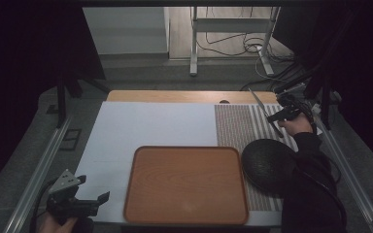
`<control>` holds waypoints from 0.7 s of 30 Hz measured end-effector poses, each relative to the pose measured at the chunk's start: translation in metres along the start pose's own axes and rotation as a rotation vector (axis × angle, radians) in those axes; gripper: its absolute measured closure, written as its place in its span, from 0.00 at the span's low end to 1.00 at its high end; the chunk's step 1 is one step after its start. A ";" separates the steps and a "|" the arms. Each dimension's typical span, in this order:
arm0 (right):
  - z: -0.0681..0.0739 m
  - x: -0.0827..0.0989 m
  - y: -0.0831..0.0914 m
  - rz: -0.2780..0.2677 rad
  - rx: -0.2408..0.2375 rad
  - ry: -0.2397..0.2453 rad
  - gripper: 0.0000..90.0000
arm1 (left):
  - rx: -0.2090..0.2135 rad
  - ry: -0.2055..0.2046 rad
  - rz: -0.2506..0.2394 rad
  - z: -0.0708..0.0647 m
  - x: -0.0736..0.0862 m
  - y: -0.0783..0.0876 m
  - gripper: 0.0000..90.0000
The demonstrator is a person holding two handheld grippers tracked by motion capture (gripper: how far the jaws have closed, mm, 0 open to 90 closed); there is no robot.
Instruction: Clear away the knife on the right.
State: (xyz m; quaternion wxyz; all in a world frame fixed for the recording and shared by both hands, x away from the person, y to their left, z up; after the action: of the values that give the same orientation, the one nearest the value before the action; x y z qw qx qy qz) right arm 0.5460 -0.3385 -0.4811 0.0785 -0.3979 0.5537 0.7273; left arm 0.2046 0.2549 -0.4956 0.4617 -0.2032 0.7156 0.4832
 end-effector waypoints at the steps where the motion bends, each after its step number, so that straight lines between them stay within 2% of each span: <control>1: 0.003 0.000 0.001 0.001 -0.003 0.004 0.89 | 0.000 0.000 -0.001 0.000 0.000 0.000 0.01; 11: 0.036 0.007 0.007 0.011 -0.041 0.063 0.89 | 0.000 -0.006 -0.002 0.000 0.000 0.001 0.01; 21: 0.076 0.018 0.012 0.028 -0.085 0.118 0.89 | 0.001 -0.007 -0.004 0.000 0.000 0.001 0.01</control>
State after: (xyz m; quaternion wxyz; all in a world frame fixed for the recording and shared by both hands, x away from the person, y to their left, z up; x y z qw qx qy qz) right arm 0.4897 -0.2828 -0.4786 0.0186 -0.4354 0.5315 0.7264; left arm 0.2038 0.2553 -0.4951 0.4651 -0.2028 0.7139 0.4826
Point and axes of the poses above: each handheld gripper's, and its own axes: y roughly backward along the jaws, x roughly out of its underside, z roughly to its left, the point moved 5 cm from there along -y, roughly forward along the jaws, and after that the axes turned 12 degrees about -z, right-handed, at the moved point
